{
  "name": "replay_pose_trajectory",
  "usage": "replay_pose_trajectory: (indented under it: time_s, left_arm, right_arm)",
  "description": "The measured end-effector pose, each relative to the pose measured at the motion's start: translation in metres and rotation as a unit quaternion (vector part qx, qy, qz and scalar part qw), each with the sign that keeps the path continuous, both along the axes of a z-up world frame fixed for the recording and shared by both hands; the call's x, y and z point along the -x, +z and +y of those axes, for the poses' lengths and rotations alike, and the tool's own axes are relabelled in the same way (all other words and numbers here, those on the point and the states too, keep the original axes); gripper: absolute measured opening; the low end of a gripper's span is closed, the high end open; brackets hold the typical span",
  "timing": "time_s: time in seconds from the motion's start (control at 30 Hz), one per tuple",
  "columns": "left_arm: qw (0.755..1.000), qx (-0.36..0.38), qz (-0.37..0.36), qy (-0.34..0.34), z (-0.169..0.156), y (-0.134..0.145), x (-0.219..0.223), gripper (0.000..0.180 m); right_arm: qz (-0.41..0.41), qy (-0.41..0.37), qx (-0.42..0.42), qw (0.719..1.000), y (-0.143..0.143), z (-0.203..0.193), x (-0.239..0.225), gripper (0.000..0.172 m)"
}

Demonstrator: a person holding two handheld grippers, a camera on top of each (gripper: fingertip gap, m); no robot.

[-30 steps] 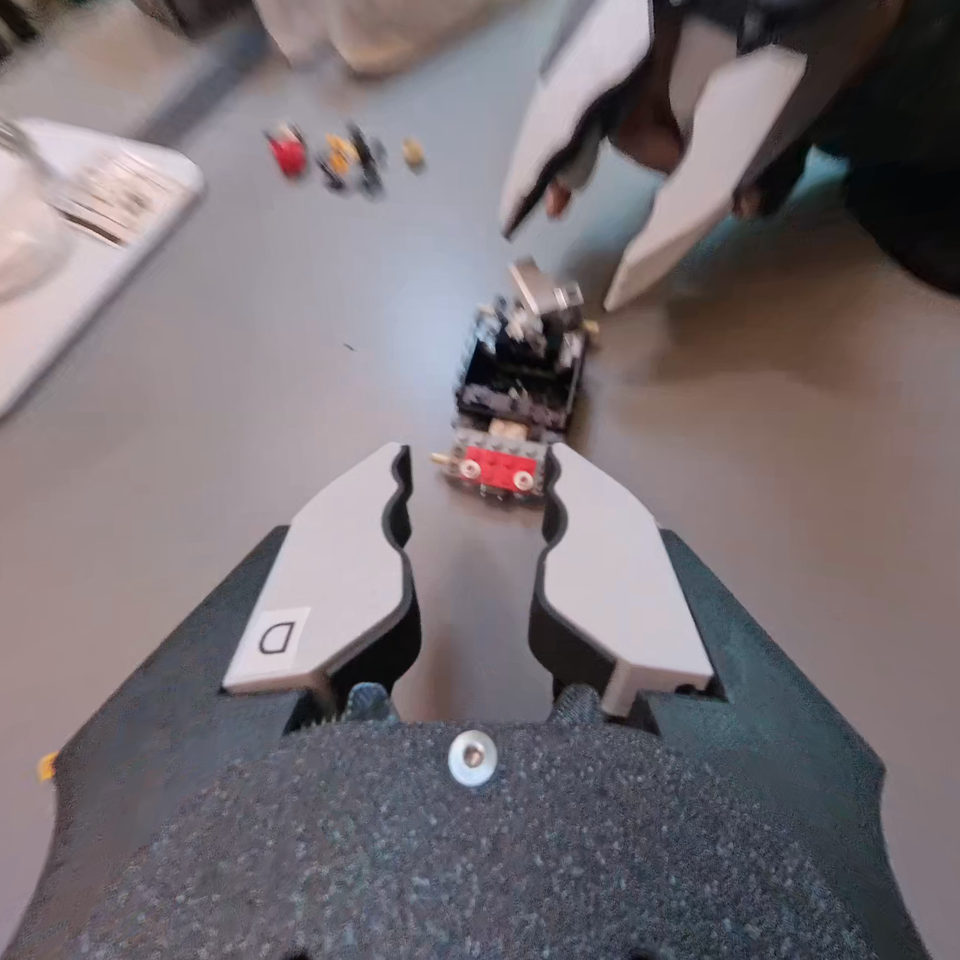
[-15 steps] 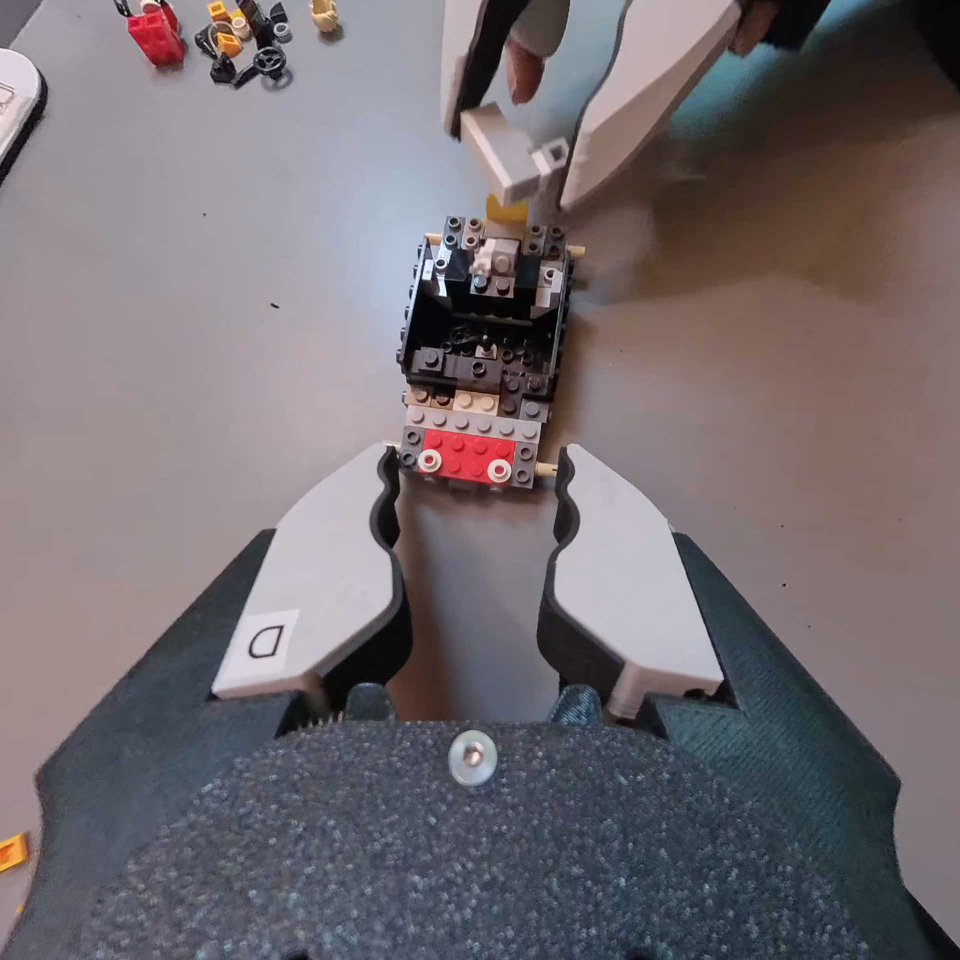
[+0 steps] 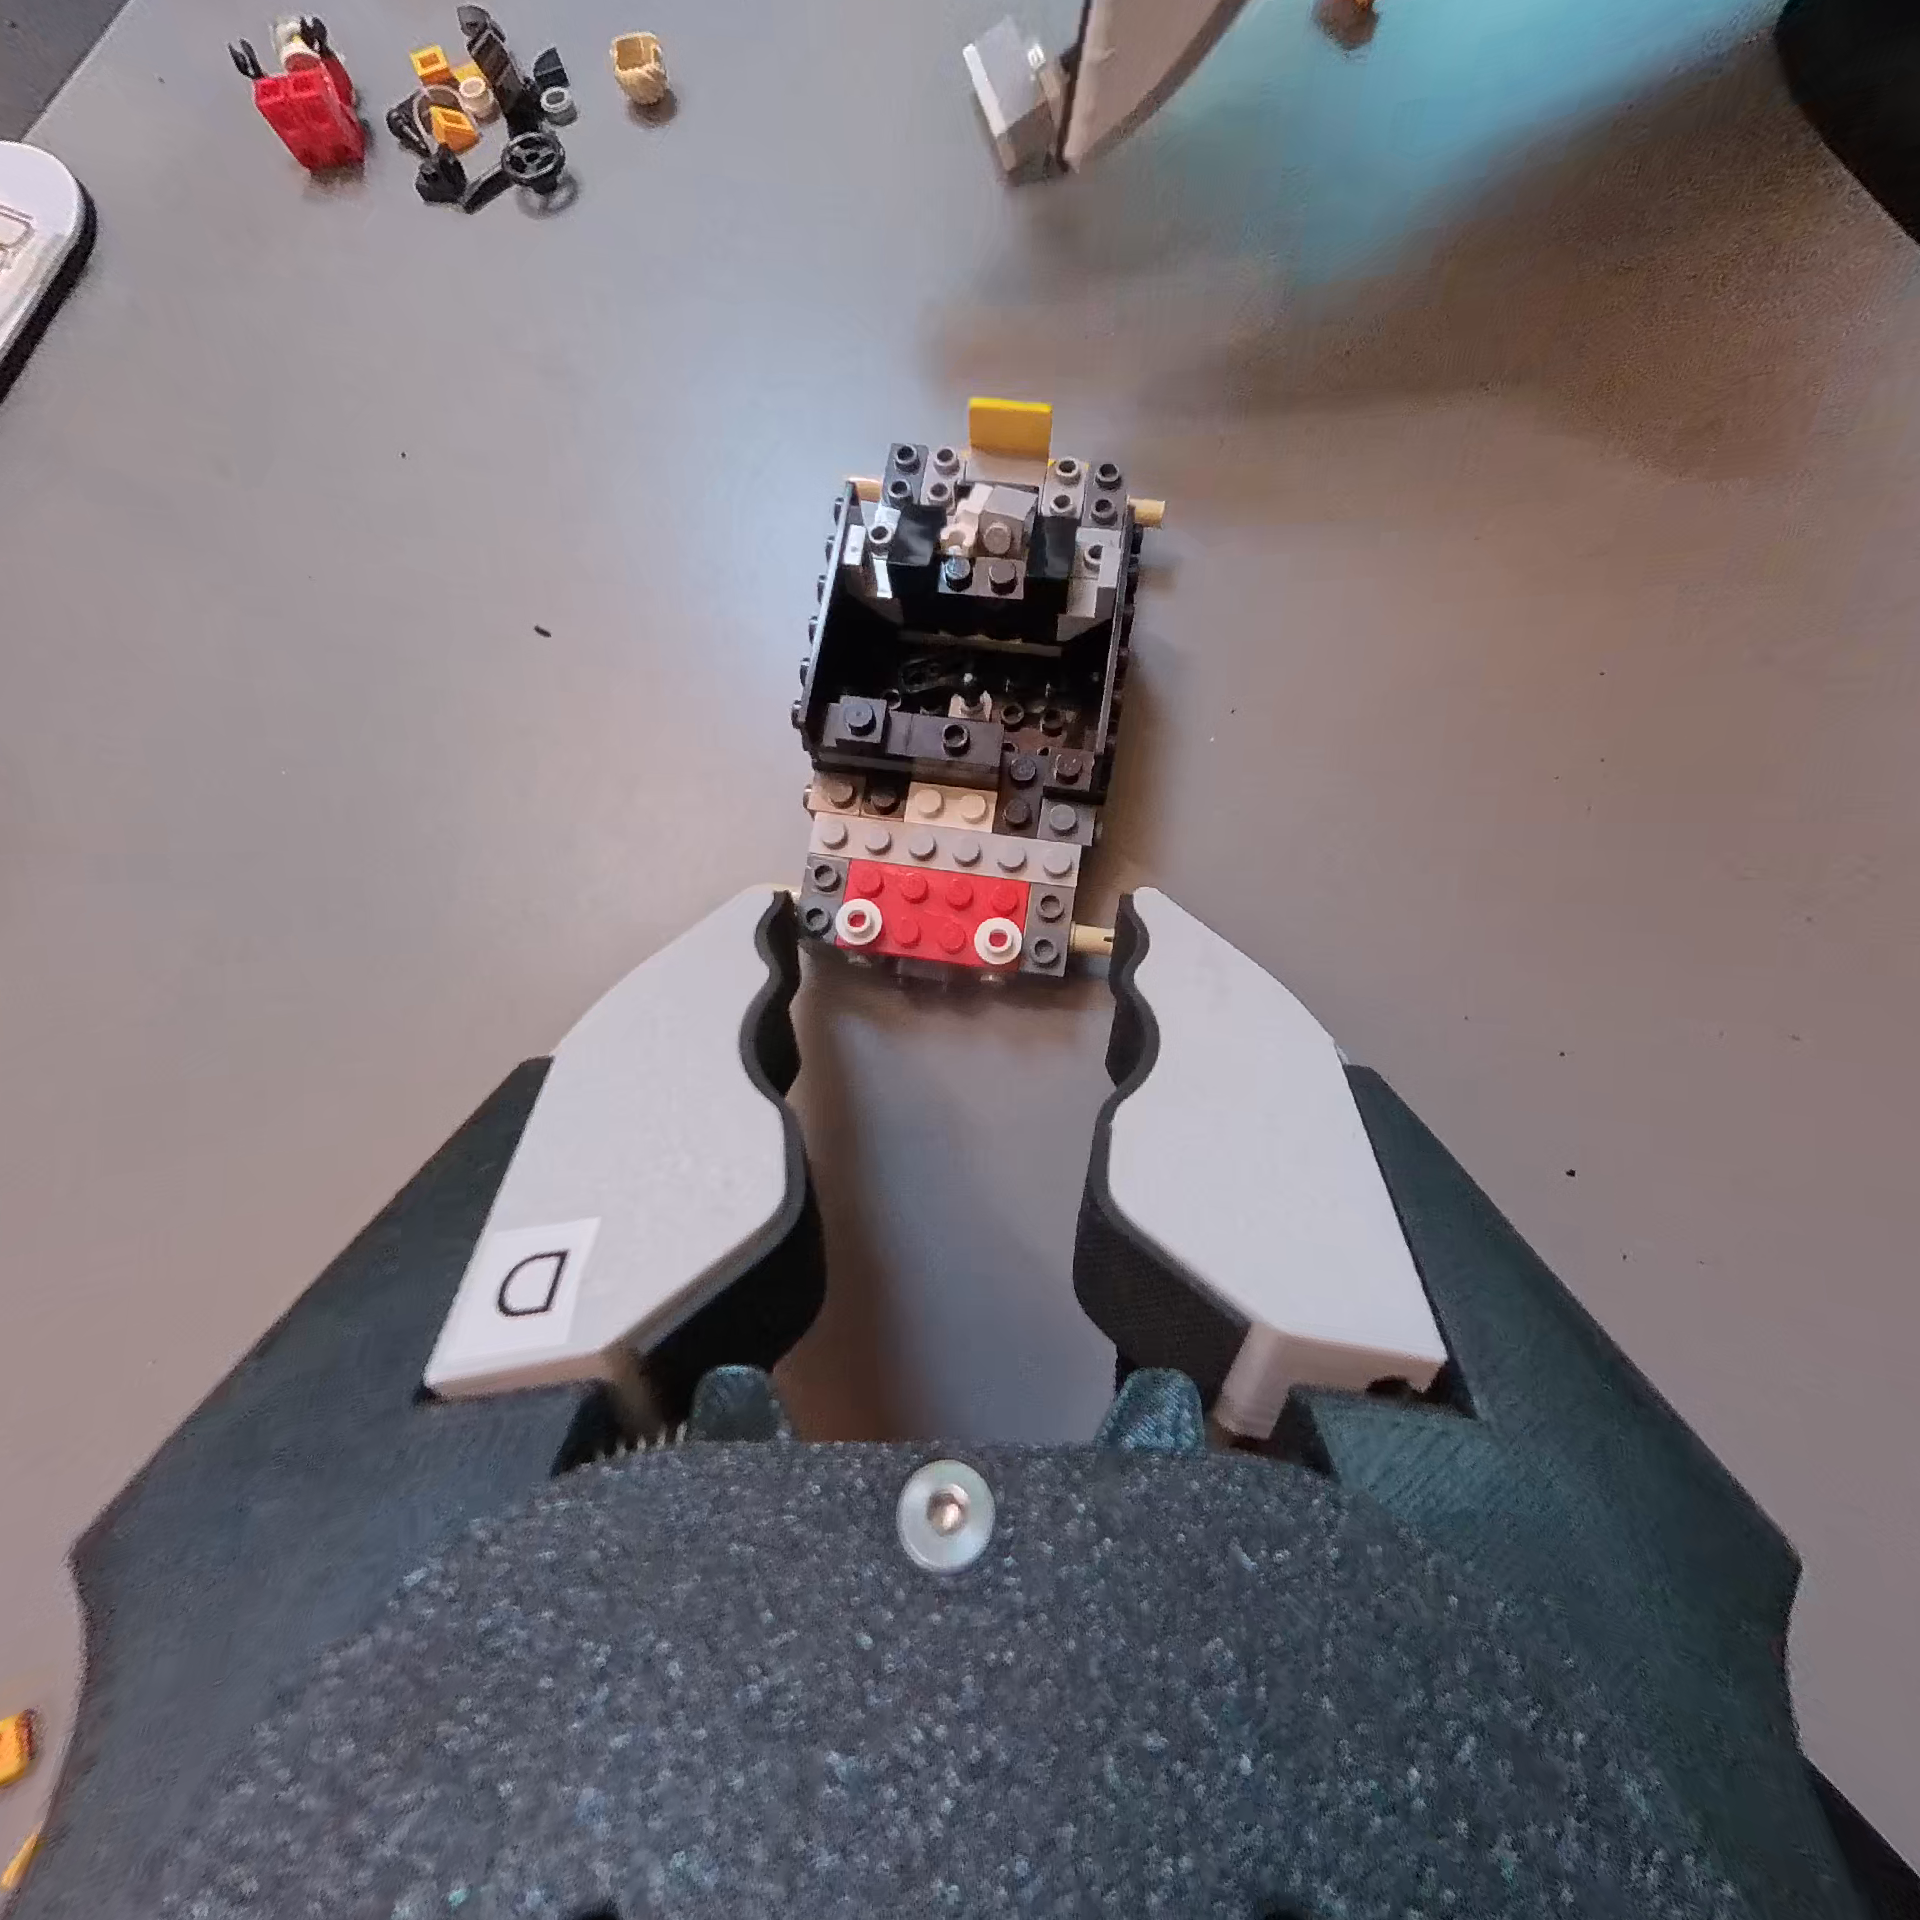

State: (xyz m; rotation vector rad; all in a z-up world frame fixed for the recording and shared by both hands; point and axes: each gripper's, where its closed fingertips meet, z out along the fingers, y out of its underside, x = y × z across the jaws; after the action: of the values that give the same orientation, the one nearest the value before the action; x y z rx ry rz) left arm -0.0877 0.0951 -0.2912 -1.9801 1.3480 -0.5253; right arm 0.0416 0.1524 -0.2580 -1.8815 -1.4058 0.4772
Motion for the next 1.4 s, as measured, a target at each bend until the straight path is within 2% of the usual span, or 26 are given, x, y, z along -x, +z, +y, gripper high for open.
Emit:
replay_pose_trajectory:
  time_s: [0.1,0.2,0.4,0.63,0.83,0.87,1.0,1.1,1.2,1.4]
  left_arm:
    - [1.0,-0.001,-0.001,-0.008,-0.001,0.0,-0.002,0.057]
    - [1.0,-0.004,-0.002,-0.018,-0.003,0.0,-0.004,0.057]
    - [1.0,-0.003,-0.006,-0.024,-0.005,0.0,-0.003,0.057]
    - [0.999,-0.001,-0.012,-0.03,-0.005,0.0,-0.003,0.057]
    - [0.999,0.0,-0.016,-0.029,-0.005,0.0,-0.002,0.057]
    - [0.999,0.001,-0.016,-0.031,-0.006,0.0,-0.002,0.057]
    - [0.999,0.0,-0.018,-0.03,-0.006,0.0,-0.001,0.057]
    - [0.999,0.0,-0.018,-0.03,-0.006,0.0,-0.001,0.057]
    - [0.999,-0.001,-0.017,-0.032,-0.006,0.0,-0.002,0.057]
    - [0.999,-0.003,-0.017,-0.033,-0.009,0.0,-0.002,0.057]
  right_arm:
    - [0.053,0.084,0.023,0.995,0.012,-0.03,0.043,0.04]
    - [0.033,0.153,0.046,0.987,0.001,-0.046,0.062,0.033]
    - [-0.014,0.242,0.079,0.967,-0.01,-0.056,0.068,0.028]
    - [-0.046,0.266,0.113,0.956,-0.015,-0.05,0.064,0.019]
    - [-0.035,0.261,0.111,0.958,-0.015,-0.05,0.068,0.008]
    - [-0.033,0.256,0.101,0.961,-0.013,-0.048,0.067,0.0]
    - [-0.019,0.226,0.085,0.97,0.005,-0.039,0.046,0.0]
    - [-0.016,0.201,0.071,0.977,0.011,-0.034,0.035,0.012]
    - [-0.033,0.214,0.064,0.974,-0.002,-0.044,0.048,0.023]
    - [-0.062,0.244,0.06,0.966,-0.02,-0.054,0.066,0.011]
